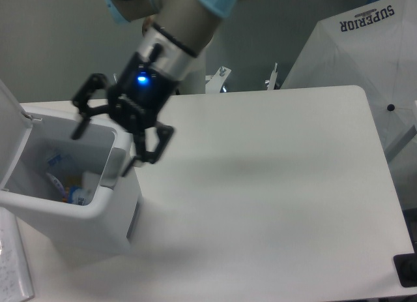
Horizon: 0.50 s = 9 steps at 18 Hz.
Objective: Place the trash in the trash can
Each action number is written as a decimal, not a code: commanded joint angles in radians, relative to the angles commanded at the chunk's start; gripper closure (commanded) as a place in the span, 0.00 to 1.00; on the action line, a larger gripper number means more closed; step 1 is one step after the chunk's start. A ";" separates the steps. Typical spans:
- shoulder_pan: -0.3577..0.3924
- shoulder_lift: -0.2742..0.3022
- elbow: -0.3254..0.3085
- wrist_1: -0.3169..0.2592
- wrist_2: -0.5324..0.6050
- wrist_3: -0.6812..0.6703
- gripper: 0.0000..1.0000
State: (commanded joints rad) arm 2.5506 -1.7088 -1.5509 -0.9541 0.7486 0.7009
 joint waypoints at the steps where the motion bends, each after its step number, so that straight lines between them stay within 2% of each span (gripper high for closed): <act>1: 0.028 -0.009 0.002 0.000 0.000 0.008 0.00; 5: 0.121 -0.054 0.017 0.003 0.002 0.060 0.00; 9: 0.165 -0.081 -0.003 -0.002 0.168 0.143 0.00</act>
State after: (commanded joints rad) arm 2.7151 -1.7900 -1.5539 -0.9557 0.9168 0.8435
